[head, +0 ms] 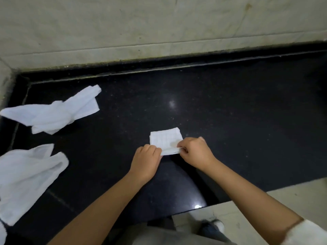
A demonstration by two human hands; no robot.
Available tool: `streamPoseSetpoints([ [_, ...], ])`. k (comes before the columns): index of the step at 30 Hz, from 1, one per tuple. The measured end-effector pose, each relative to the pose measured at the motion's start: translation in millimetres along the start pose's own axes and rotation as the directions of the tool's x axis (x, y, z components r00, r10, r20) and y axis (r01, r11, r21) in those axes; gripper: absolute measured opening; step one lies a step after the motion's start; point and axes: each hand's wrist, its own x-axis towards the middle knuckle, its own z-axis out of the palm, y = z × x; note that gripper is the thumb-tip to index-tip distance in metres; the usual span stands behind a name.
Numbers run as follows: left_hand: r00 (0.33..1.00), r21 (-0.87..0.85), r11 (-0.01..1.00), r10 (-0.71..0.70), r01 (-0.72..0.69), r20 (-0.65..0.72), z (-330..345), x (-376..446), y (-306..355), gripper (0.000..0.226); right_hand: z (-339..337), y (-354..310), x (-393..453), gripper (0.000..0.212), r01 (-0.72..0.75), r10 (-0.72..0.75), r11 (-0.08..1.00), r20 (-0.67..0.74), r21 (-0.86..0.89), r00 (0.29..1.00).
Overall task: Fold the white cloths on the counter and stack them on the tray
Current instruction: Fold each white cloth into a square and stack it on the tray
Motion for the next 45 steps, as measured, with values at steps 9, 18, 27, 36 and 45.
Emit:
streamPoseSetpoints([
  [9, 0.938, -0.017, 0.951, 0.302, -0.31, -0.169, -26.0, 118.5, 173.4, 0.029, -112.6, 156.3, -120.3, 0.019, -0.152, 0.222, 0.945, -0.227, 0.29, 0.948],
  [18, 0.789, -0.003, 0.819, 0.552, -0.574, -0.27, -44.5, 227.4, 390.9, 0.029, -210.3, 322.1, -252.0, 0.011, -0.267, 0.151, 0.952, -0.532, -0.148, 0.833],
  [27, 0.633, -0.006, 0.711, 0.623, -0.703, -0.46, -60.9, 369.2, 556.5, 0.025, -314.4, 475.8, -302.7, 0.021, -0.41, 0.133, 0.88, -0.702, -0.241, 0.699],
  [36, 0.603, 0.03, 0.71, 0.618, -0.703, -0.505, -88.4, 570.5, 701.4, 0.024, -481.5, 653.7, -275.6, 0.022, -0.396, 0.142, 0.899, -0.734, -0.184, 0.664],
  [45, 0.687, 0.035, 0.823, 0.497, -0.568, -0.53, -153.0, 726.7, 799.3, 0.03, -634.2, 785.6, -230.2, 0.011, -0.346, 0.081, 0.927, -0.825, -0.144, 0.56],
])
